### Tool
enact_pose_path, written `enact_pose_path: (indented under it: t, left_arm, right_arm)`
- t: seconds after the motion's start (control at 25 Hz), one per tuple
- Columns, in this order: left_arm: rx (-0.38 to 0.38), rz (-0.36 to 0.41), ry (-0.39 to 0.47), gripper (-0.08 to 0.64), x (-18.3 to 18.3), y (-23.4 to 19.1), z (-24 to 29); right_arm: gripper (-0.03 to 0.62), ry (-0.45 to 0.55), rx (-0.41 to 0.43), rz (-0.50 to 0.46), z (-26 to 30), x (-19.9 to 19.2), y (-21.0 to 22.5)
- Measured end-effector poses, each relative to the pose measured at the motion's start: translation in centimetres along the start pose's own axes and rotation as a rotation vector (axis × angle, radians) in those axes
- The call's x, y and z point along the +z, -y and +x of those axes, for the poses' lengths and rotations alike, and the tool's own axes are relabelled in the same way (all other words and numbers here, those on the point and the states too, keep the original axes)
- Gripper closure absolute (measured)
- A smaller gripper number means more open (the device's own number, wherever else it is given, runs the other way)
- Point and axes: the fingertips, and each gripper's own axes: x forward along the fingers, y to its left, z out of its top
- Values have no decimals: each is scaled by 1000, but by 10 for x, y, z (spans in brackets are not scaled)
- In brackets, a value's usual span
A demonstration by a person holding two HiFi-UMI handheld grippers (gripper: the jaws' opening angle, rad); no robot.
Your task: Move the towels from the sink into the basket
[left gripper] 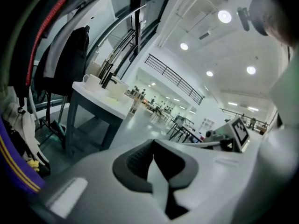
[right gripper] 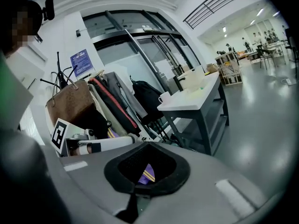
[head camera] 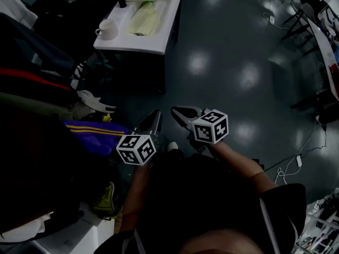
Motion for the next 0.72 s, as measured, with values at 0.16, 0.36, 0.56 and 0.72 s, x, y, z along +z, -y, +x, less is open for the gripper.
enact_pose_path:
  t: [0.16, 0.36, 0.56, 0.72]
  left_arm:
    - [-7, 8, -11, 552, 11, -13, 9]
    - [28, -26, 2, 552, 20, -26, 26]
    - [70, -37, 20, 552, 37, -34, 54]
    - [102, -56, 45, 552, 51, -30, 89]
  right_arm:
    - [592, 6, -8, -7, 17, 15, 5]
    - [592, 20, -12, -4, 25, 34, 25]
    - [593, 25, 16, -11, 33, 60, 53]
    - [593, 6, 43, -35, 33, 84, 83]
